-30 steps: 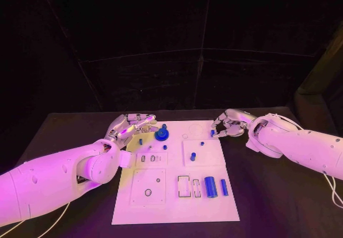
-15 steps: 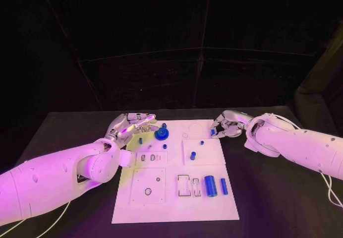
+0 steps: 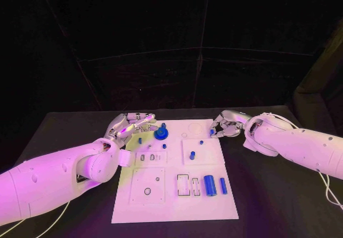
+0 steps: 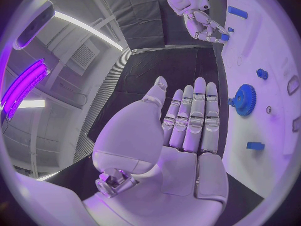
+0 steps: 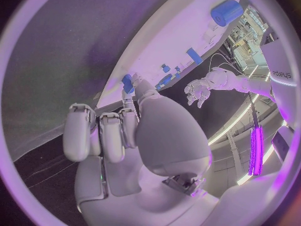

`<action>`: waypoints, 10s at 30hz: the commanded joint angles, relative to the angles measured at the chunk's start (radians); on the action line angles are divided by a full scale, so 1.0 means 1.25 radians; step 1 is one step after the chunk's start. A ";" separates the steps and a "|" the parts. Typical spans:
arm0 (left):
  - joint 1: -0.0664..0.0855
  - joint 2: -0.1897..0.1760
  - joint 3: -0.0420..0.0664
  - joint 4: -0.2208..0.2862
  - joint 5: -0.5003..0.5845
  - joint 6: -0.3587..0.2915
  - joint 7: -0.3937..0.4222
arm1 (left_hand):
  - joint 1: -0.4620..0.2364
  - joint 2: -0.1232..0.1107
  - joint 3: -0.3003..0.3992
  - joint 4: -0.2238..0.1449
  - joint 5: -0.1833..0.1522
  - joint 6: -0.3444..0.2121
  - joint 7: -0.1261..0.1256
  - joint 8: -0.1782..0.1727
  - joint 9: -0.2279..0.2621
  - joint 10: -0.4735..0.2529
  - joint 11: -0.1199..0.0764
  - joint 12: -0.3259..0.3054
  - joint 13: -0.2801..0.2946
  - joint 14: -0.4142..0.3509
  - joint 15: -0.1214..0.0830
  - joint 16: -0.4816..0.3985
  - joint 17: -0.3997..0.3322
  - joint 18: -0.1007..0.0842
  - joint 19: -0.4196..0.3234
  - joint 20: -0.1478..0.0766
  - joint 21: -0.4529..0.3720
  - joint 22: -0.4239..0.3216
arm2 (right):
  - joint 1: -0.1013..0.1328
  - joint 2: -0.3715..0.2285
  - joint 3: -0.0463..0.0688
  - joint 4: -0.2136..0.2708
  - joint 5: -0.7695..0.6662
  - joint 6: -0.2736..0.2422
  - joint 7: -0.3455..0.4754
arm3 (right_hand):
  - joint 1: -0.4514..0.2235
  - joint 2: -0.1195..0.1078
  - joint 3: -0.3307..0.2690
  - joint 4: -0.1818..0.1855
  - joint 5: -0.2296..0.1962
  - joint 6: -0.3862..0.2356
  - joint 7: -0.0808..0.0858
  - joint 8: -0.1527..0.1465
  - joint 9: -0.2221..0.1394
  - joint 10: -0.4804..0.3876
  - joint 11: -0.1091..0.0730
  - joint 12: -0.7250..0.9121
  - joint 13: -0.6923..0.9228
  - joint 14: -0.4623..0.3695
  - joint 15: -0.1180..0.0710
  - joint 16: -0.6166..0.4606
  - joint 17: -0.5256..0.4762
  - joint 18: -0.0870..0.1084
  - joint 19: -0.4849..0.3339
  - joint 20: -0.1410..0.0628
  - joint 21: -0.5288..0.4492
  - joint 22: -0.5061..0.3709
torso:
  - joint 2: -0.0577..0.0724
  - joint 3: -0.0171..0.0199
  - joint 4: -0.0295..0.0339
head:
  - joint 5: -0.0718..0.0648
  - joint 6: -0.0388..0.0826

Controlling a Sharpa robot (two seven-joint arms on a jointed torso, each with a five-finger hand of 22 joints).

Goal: Assemble the parts on the task board

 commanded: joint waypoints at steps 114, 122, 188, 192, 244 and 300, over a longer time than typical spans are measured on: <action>0.013 -0.011 0.001 -0.002 0.034 -0.006 -0.008 | 0.003 0.008 0.000 -0.012 0.001 0.004 0.002 -0.006 0.000 0.005 0.000 -0.006 -0.001 0.004 0.003 -0.007 0.002 0.006 0.006 0.001 -0.005 -0.001 | -0.081 0.248 -0.029 0.159 -0.238 -0.055 -0.339 | -0.160 -0.122 0.086 0.026 -0.037 -0.076 0.019 -0.032 -0.006 -0.030 0.010 -0.073 0.021 0.064 0.007 -0.003 0.118 -0.010 -0.001 0.002 -0.005 -0.004 | -0.037 -0.0254 0.0266 | 0.023 -0.064; 0.013 -0.011 0.001 -0.003 0.034 -0.005 -0.009 | 0.004 0.012 0.002 -0.013 0.001 0.004 0.002 -0.006 0.000 0.005 0.000 -0.007 -0.001 0.004 0.003 -0.008 0.002 0.006 0.006 0.001 -0.006 -0.001 | -0.083 0.243 -0.029 0.166 -0.231 -0.141 -0.332 | -0.149 -0.127 -0.033 0.091 -0.030 -0.134 0.035 -0.029 -0.005 -0.049 0.023 -0.101 -0.005 0.063 0.018 -0.005 0.116 -0.011 -0.002 0.015 -0.006 -0.005 | -0.038 -0.0249 0.0281 | 0.021 -0.063; 0.104 0.176 -0.047 -0.159 -0.773 0.356 -0.829 | -0.131 0.054 -0.249 0.229 0.000 -0.077 -0.120 0.409 0.309 0.150 -0.137 0.855 0.761 0.329 -0.149 1.143 1.109 -0.059 0.373 -0.163 0.792 0.729 | 0.021 -0.049 -0.026 0.268 0.127 -0.260 -0.025 | 0.010 -0.071 -0.144 0.182 0.059 -0.147 0.031 -0.017 -0.002 -0.164 0.020 -0.316 -0.216 0.035 0.015 -0.080 0.007 0.020 -0.078 0.011 -0.099 -0.170 | -0.090 -0.0005 0.0151 | 0.060 -0.102; 0.105 0.181 -0.048 -0.163 -0.773 0.357 -0.830 | -0.128 0.055 -0.249 0.228 0.000 -0.079 -0.120 0.412 0.311 0.150 -0.137 0.856 0.762 0.329 -0.149 1.143 1.109 -0.059 0.372 -0.163 0.794 0.732 | 0.021 -0.047 -0.026 0.266 0.127 -0.258 -0.028 | 0.010 -0.070 -0.145 0.182 0.061 -0.147 0.031 -0.017 -0.002 -0.164 0.020 -0.317 -0.217 0.035 0.015 -0.081 0.006 0.020 -0.078 0.011 -0.099 -0.170 | -0.090 -0.0006 0.0151 | 0.061 -0.105; 0.108 0.236 -0.048 -0.213 -0.774 0.410 -0.835 | -0.089 0.067 -0.217 0.202 0.004 -0.098 -0.119 0.446 0.340 0.152 -0.136 0.868 0.768 0.329 -0.147 1.143 1.109 -0.060 0.359 -0.157 0.817 0.758 | 0.022 -0.032 -0.026 0.236 0.170 -0.246 -0.034 | 0.015 -0.060 -0.152 0.182 0.120 -0.146 0.030 -0.015 -0.002 -0.161 0.018 -0.314 -0.224 0.038 0.013 -0.085 0.007 0.020 -0.074 0.009 -0.105 -0.175 | -0.090 0.0011 0.0182 | 0.060 -0.133; 0.108 0.184 -0.048 -0.167 -0.702 0.256 -0.810 | -0.153 -0.094 0.586 -0.056 0.012 -0.137 -0.118 0.478 0.374 0.156 -0.137 0.849 0.734 0.329 -0.146 1.143 1.109 -0.062 0.341 -0.154 0.851 0.817 | 0.025 -0.027 -0.026 0.230 0.189 -0.228 -0.036 | 0.022 -0.055 -0.153 0.180 0.150 -0.147 0.029 -0.015 -0.002 -0.164 0.017 -0.318 -0.231 0.038 0.012 -0.087 0.006 0.020 -0.074 0.008 -0.109 -0.180 | -0.091 0.0011 0.0236 | 0.057 -0.140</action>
